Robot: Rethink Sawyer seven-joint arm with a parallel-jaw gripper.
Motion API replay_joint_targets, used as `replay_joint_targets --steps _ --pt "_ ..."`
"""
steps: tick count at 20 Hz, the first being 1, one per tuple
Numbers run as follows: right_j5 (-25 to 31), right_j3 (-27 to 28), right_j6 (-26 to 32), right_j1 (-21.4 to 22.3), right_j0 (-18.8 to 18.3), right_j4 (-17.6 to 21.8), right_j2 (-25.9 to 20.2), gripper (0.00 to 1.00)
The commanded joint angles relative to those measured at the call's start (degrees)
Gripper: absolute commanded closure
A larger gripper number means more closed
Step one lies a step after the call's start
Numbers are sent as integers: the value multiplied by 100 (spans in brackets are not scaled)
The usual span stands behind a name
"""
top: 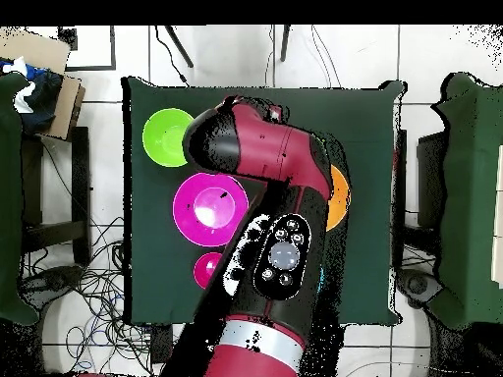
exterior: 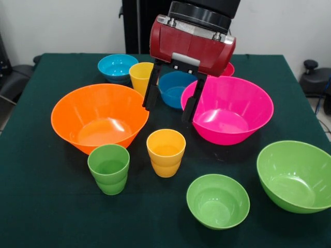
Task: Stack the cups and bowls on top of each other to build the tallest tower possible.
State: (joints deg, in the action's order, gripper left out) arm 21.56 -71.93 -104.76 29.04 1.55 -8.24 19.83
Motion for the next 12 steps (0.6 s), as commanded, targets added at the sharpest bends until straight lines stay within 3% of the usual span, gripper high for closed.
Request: replay_joint_targets --steps 1,12 --pt "-128 -529 -799 -197 -72 -30 -788 0" --pt "-347 -448 -836 -315 -98 -46 -845 0"
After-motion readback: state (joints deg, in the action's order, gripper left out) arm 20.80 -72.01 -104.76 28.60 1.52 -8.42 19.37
